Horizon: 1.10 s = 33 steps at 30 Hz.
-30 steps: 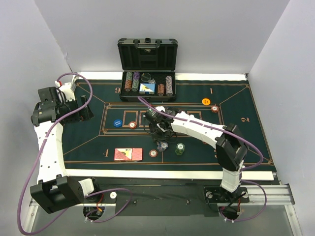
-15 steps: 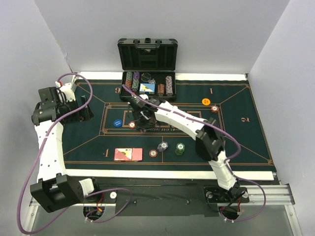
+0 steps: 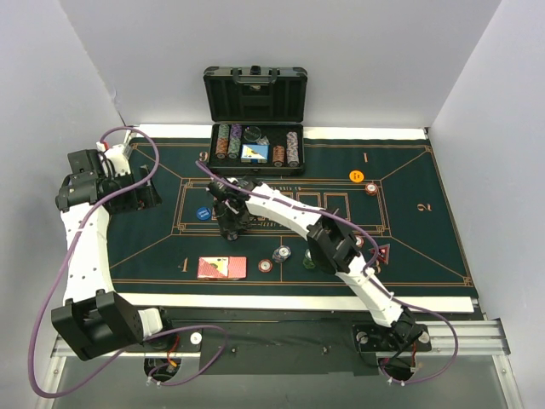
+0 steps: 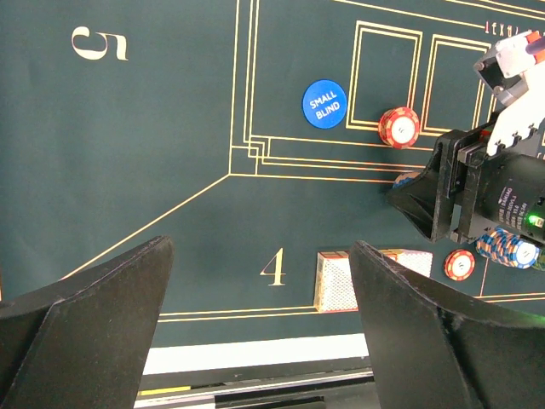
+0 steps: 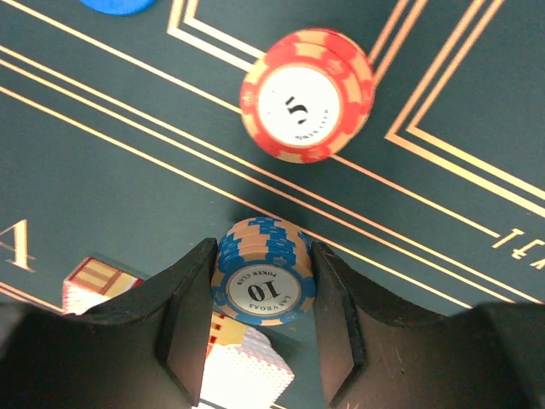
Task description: Distribute texas hold em gaming equipment
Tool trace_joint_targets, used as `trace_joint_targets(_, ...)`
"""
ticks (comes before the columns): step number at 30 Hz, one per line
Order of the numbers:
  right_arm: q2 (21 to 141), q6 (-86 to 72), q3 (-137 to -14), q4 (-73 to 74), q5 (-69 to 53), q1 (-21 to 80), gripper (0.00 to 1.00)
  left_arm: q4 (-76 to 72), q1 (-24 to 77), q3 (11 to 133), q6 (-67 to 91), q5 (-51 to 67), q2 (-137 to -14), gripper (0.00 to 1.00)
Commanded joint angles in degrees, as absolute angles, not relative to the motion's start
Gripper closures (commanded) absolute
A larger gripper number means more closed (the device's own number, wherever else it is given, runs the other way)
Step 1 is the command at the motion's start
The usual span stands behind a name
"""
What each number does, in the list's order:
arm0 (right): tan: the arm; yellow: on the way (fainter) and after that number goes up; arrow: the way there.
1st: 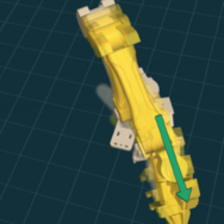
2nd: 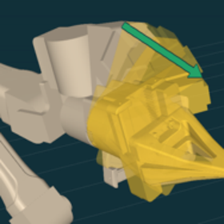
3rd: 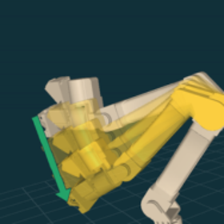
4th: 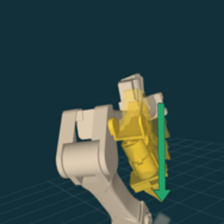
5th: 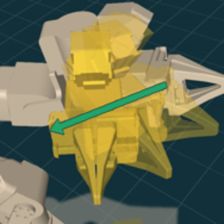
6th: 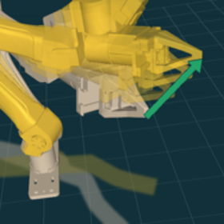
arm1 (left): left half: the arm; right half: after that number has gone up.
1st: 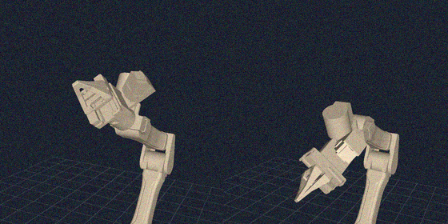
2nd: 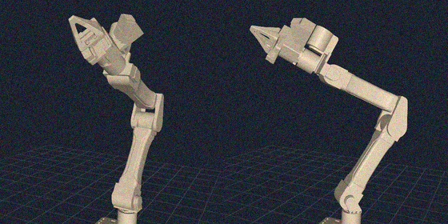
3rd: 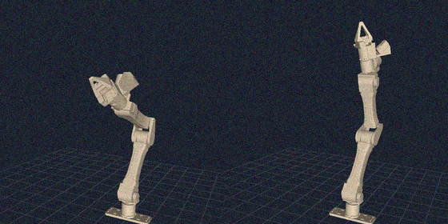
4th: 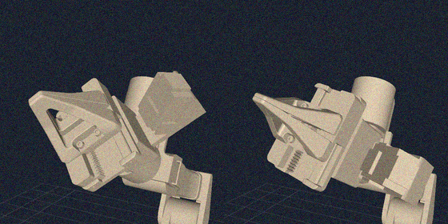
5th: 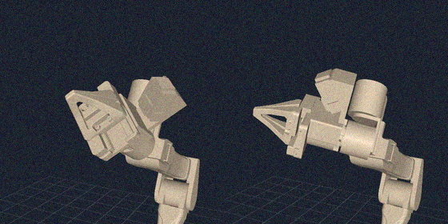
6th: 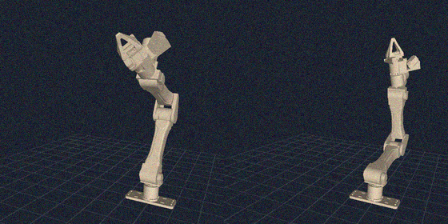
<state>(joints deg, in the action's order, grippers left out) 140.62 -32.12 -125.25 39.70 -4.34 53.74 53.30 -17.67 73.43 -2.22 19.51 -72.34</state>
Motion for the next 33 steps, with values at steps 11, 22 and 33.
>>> trace_joint_targets(11,146.5,-34.1,-133.4,35.1,-6.4,54.8,0.72,50.0,-18.3,75.6,-2.9,19.7,-74.4,0.04)
trace_joint_targets(22,147.9,-34.2,-132.9,33.4,-5.5,55.1,0.49,50.0,-18.3,76.4,-2.9,19.9,-75.1,0.04)
trace_joint_targets(33,138.6,-32.3,-127.8,35.0,-3.9,55.5,0.43,51.2,-18.3,77.0,-2.6,20.0,-73.2,0.04)
